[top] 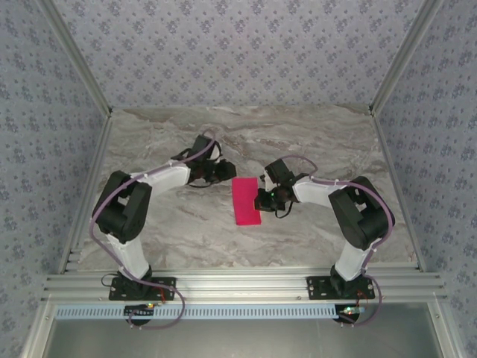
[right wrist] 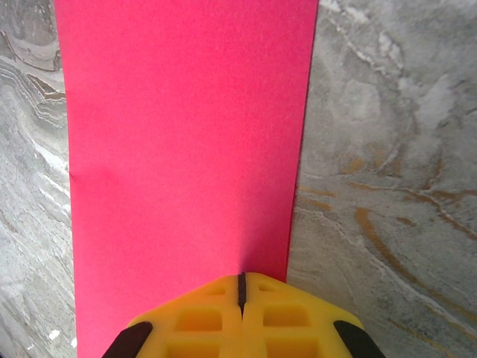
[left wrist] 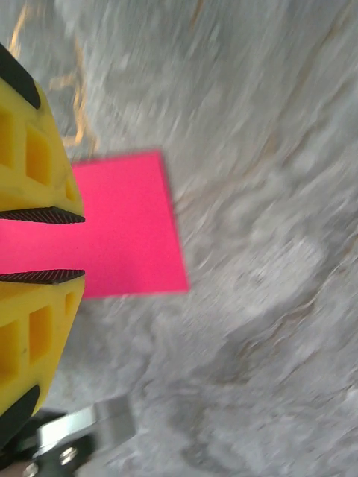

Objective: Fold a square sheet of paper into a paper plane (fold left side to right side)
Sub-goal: Hold the square sheet of paper at the center of the table.

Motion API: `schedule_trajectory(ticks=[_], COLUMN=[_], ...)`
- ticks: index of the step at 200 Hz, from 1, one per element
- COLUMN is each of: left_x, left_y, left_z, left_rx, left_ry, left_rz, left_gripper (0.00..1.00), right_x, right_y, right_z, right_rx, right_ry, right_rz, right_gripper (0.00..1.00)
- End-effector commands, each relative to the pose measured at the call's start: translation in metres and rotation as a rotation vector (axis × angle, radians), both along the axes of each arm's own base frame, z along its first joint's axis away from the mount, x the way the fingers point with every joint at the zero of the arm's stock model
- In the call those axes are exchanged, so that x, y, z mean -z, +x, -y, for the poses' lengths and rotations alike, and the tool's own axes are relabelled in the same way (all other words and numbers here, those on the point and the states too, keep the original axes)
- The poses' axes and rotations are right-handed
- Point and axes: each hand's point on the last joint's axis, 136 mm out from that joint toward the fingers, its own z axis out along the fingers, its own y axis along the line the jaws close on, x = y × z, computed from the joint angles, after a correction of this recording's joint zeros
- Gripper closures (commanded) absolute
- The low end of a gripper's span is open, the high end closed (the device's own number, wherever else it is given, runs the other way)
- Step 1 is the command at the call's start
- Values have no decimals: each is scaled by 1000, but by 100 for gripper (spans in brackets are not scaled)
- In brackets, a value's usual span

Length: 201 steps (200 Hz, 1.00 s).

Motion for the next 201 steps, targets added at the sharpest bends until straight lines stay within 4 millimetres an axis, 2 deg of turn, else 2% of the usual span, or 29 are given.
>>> schedule_trajectory(ticks=[1, 40, 76, 114, 141, 174, 201], left_x=[9, 40, 57, 76, 85, 93, 96], left_y=[-20, -33, -42, -54, -60, -67, -69], left_z=[23, 33, 31, 23, 14, 7, 5], left_rx=[28, 32, 32, 28, 9, -5, -11], left_ry=[-66, -31, 19, 71, 99, 121, 127], left_rz=[-37, -90, -113, -149, -168, -186, -191], left_gripper=[75, 75, 75, 75, 75, 75, 75], right_x=[49, 47, 43, 26, -1, -36, -45], right_y=[-45, -44, -41, -29, -11, 23, 47], right_z=[32, 27, 22, 8, -5, -10, -10], right_rx=[14, 14, 11, -12, -20, 9, 36], right_ry=[-167, -151, -125, -61, 16, 103, 132], right_rz=[-178, -176, -159, -115, -64, 8, 30], right_gripper=[100, 100, 100, 100, 100, 100, 100])
